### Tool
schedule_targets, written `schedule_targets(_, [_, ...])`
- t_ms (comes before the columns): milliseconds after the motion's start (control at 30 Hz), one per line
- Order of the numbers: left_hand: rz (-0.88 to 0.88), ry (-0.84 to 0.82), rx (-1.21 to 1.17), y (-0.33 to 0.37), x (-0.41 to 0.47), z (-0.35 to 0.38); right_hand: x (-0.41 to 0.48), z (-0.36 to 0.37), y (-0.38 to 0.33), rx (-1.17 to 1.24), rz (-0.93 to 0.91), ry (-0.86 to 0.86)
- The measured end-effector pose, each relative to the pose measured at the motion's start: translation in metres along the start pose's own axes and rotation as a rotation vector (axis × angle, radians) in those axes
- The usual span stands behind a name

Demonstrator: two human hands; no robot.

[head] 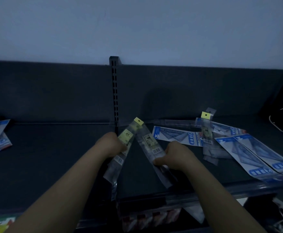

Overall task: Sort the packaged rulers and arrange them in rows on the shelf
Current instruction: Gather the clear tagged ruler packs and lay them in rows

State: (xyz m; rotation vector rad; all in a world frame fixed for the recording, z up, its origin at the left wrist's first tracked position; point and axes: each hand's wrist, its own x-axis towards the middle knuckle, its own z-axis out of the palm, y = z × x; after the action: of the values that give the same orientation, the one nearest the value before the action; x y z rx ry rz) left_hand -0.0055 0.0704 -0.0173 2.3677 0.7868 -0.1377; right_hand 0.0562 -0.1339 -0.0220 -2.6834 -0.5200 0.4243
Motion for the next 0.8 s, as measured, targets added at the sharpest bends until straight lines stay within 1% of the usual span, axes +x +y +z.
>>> schedule_targets(67, [0.006, -0.003, -0.104, 0.0, -0.002, 0.001, 0.0, -0.002, -0.003, -0.012, 0.004, 0.001])
schedule_targets(167, [0.003, -0.028, -0.203, 0.0, -0.008, 0.006, 0.002, -0.003, -0.005, -0.043, 0.006, 0.057])
schedule_targets(233, [0.015, -0.04, -0.274, -0.001, -0.01, 0.011, 0.004, -0.004, -0.003, -0.001, 0.008, 0.071])
schedule_targets(300, [0.023, -0.041, -0.321, 0.0, -0.014, 0.014, 0.004, -0.006, 0.0, 0.13, -0.003, 0.068])
schedule_targets(367, [0.043, -0.042, -0.362, 0.0, -0.02, 0.014, 0.001, -0.008, 0.006, 0.311, -0.023, 0.081])
schedule_targets(433, [0.066, -0.024, -0.445, -0.001, -0.026, 0.013, -0.002, -0.009, 0.013, 0.467, -0.026, 0.132])
schedule_targets(500, [0.091, 0.021, -0.549, -0.002, -0.031, 0.014, -0.005, -0.01, 0.019, 0.535, -0.033, 0.206])
schedule_targets(667, [0.145, 0.032, -0.66, 0.01, -0.035, 0.029, -0.016, -0.011, 0.019, 0.577, -0.138, 0.315])
schedule_targets(800, [0.173, 0.051, -0.717, 0.02, -0.038, 0.04, -0.023, -0.007, 0.013, 0.559, -0.201, 0.341])
